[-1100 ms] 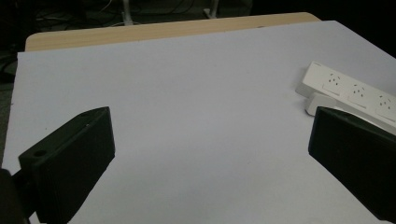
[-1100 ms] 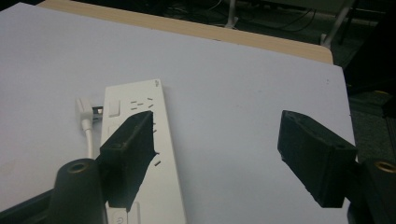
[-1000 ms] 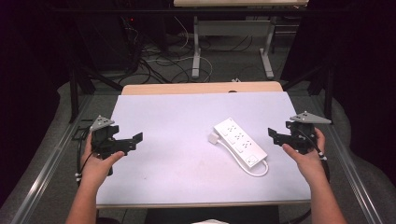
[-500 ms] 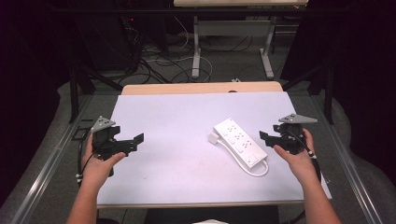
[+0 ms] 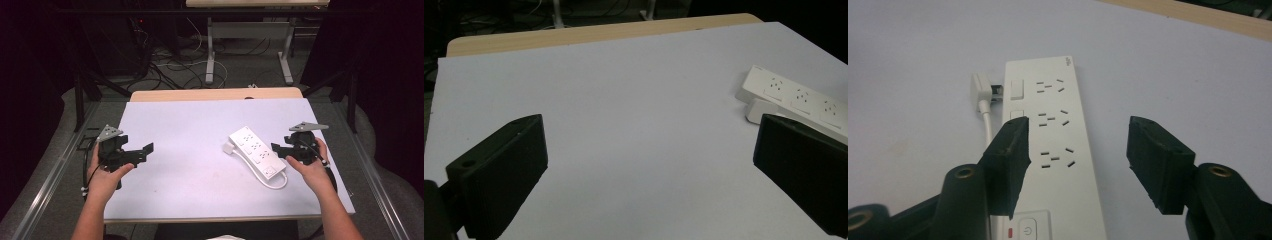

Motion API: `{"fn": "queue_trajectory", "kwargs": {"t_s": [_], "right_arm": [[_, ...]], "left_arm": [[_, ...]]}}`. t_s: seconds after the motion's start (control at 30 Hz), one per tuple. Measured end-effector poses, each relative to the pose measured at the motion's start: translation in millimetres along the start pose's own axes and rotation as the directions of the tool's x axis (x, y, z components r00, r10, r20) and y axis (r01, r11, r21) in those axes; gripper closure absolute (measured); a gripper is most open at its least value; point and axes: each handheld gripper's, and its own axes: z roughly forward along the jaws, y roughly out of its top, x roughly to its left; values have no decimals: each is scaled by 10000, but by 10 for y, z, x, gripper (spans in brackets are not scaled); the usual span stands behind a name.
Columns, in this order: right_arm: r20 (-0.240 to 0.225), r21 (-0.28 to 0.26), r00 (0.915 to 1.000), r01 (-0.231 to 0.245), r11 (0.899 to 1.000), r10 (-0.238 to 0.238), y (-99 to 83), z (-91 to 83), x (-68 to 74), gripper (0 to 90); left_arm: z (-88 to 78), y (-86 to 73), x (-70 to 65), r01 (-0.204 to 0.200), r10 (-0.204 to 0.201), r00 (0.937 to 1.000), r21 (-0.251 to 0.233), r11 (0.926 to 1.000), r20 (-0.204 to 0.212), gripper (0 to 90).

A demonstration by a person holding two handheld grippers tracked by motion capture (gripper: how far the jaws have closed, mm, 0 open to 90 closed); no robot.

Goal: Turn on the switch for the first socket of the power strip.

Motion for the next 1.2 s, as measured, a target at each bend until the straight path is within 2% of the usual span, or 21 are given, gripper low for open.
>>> {"fn": "queue_trajectory", "kwargs": {"t_s": [0.07, 0.2, 0.33, 0.63, 0.73, 0.97, 1.17, 1.2], "right_arm": [[-33, 33, 10000, -12, 10000, 12, 16, 10, 8, 440], [-226, 463, 9997, -77, 9989, 88, 99, 46, 48, 478], [-108, 743, 9999, -122, 9972, 131, 151, 97, 74, 496], [-218, 1181, 9997, -70, 9930, 97, 187, 202, 73, 547], [-371, 1507, 9987, -292, 9881, 351, 194, 235, 44, 578], [-548, 2030, 9981, -168, 9790, 285, 200, 284, 5, 604], [-865, 2421, 9943, -397, 9694, 624, 209, 343, 23, 641], [-874, 2498, 9950, -246, 9680, 479, 206, 354, 18, 644]], "left_arm": [[-3, 1, 3, 26, -26, 10000, -24, 10000, -22, 10], [-8, 2, 8, 13, -13, 10000, -17, 10000, -37, 10], [-9, 1, 15, 29, -29, 10000, 16, 10000, -30, 10], [-10, -4, 29, 38, -38, 10000, 32, 10000, -46, 10], [-12, -3, 32, 64, -64, 10000, 19, 10000, -49, 11], [9, -11, 34, 64, -64, 10000, 77, 9999, -56, 12], [21, -17, 35, 105, -104, 9999, 136, 9999, -82, 12], [23, -17, 38, 99, -98, 9999, 124, 9999, -74, 13]]}}
